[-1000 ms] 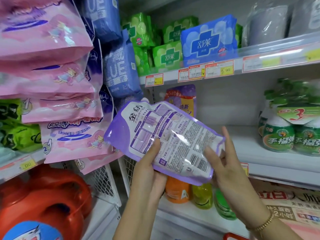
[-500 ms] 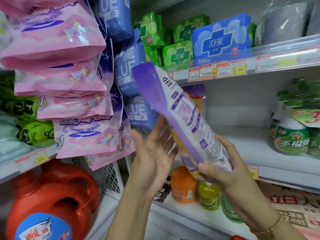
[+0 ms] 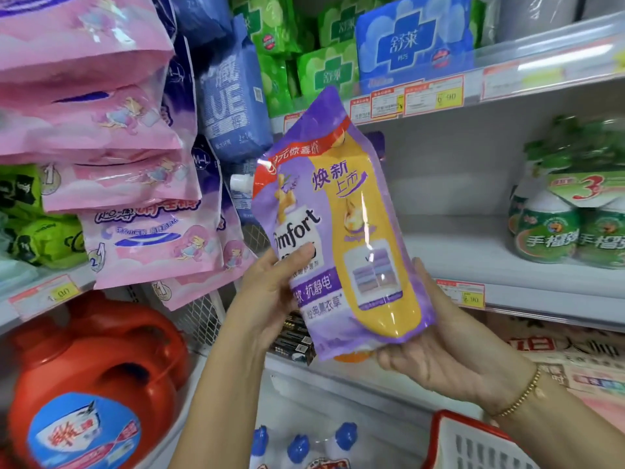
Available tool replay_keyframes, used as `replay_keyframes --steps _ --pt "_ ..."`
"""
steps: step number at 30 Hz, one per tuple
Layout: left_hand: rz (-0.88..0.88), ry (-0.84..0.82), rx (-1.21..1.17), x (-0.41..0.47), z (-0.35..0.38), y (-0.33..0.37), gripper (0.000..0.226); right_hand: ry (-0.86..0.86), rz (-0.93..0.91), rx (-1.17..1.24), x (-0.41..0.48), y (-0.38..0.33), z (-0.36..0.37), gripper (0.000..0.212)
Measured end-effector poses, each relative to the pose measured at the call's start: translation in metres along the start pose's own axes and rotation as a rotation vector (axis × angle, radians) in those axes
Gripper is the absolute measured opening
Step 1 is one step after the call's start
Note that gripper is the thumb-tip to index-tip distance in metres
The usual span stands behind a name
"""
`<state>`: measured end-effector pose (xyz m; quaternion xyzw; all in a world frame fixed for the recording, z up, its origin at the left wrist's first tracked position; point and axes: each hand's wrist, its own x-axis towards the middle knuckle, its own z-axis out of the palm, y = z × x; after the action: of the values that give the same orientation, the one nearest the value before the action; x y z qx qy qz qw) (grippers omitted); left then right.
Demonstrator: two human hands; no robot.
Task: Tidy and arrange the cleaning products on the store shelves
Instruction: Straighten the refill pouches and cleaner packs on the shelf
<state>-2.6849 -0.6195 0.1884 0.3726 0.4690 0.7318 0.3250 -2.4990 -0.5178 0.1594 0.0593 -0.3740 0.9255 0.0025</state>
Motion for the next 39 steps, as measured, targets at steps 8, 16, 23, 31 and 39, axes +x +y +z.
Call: replay_keyframes --steps 8,16,23,31,39 --pt "-0.270 0.075 -0.144 -0.010 0.006 0.007 0.030 0.257 0.192 -0.453 0.000 -0.011 0.032 0.113" --pt "-0.376 0.154 -0.136 -0.015 0.012 0.005 0.026 0.318 0.224 -0.510 -0.004 -0.017 0.041 0.098" --pt "-0.128 0.071 -0.128 -0.008 0.000 -0.009 0.079 0.404 0.169 -0.775 -0.003 -0.011 0.016 0.065" --pt "0.129 0.090 0.199 -0.006 -0.004 -0.010 0.047 0.520 -0.257 -0.992 0.015 0.008 0.009 0.041" --pt "0.123 -0.067 0.448 0.001 -0.016 -0.010 0.051 0.658 -0.423 -0.979 0.047 0.048 -0.021 0.058"
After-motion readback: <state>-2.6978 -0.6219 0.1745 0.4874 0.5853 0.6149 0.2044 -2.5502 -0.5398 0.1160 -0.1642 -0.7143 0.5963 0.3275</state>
